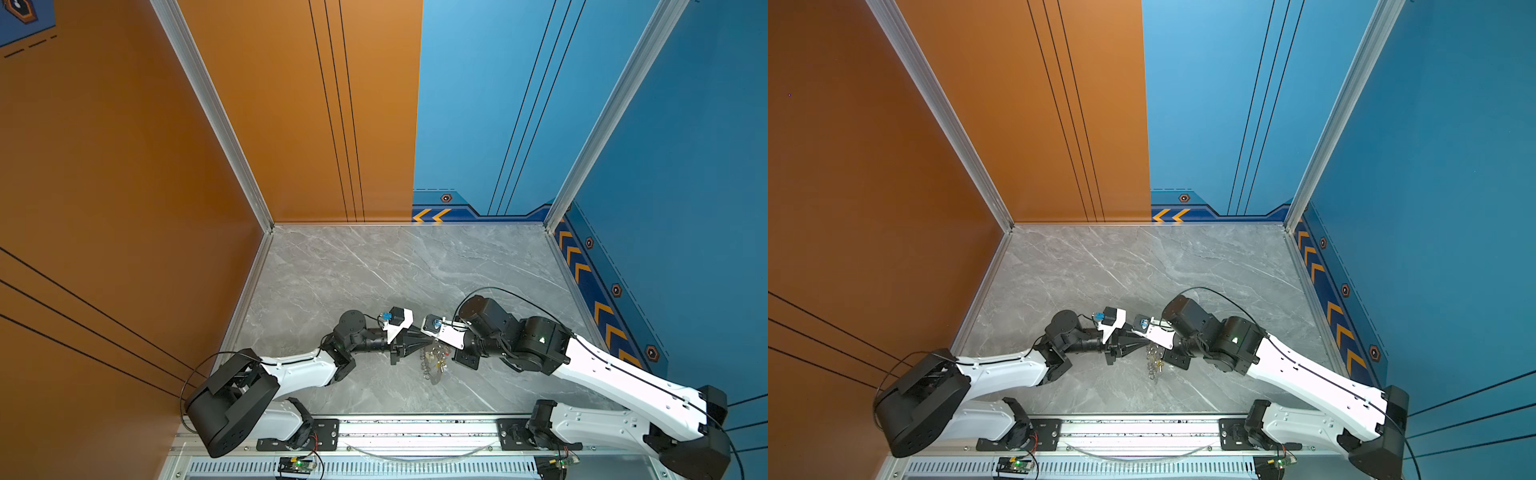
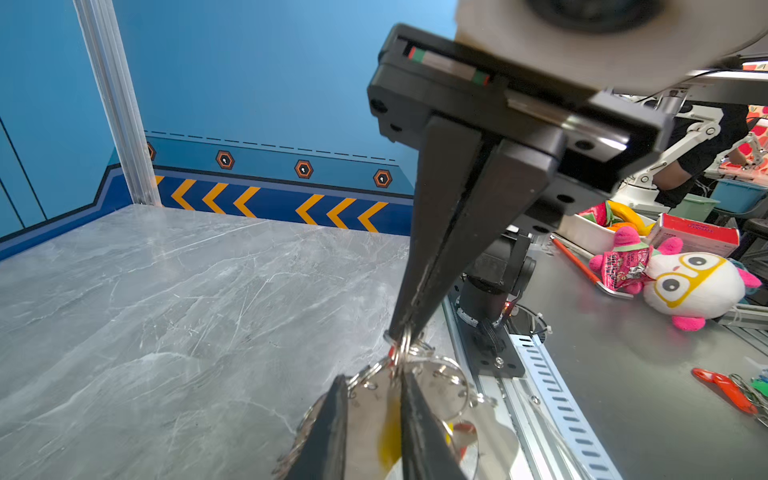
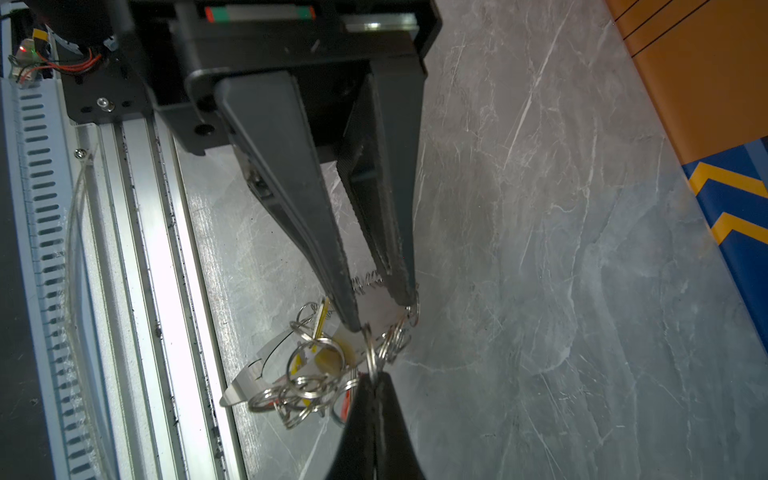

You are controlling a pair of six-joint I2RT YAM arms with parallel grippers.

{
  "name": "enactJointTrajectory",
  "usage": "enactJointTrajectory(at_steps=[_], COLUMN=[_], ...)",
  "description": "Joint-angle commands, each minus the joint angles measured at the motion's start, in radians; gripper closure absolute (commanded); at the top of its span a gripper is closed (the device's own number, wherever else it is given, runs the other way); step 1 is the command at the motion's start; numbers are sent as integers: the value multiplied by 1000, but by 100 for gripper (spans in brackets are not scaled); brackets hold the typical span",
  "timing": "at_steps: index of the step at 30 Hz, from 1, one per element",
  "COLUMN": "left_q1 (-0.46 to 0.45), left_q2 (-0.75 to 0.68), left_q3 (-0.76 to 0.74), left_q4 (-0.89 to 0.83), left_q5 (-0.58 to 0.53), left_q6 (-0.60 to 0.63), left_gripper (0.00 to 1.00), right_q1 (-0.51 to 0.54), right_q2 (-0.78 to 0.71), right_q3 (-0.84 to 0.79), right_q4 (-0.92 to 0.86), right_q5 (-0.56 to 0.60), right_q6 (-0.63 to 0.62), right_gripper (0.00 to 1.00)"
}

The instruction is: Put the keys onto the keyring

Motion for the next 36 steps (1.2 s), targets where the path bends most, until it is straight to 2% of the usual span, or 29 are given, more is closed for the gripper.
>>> enactJointTrajectory(at_steps=[1,12,17,21,27,30,36], left_q1=[6,-3,9,21,20,15,12], left_q2=[-1,-10,-19,-38,-47,-26,-14], left_q3=[38,45,33,32,33,51,61], left_q4=[-98,-101,-101,-104,-104,-104,-104], left_q5=[-32,18,-7,-48,-14,28,33], left_q6=[51,31,34,16,4,-23,-51], left_gripper=[76,76,76,80,78,79,81], right_q1=[11,18,15,17,23,34,50], right_q2=[36,131,131,124,127,135,144], right_q3=[72,170,173,166,167,169,165], right_q4=[-91,-150,-149,-149,-148,-143,-112], right_q5=[18,48,77,104,160,165,166], right_q6=[-41,-79,-82,-81,-89,-91,-90], right_gripper=[100,100,100,100,100,100,100])
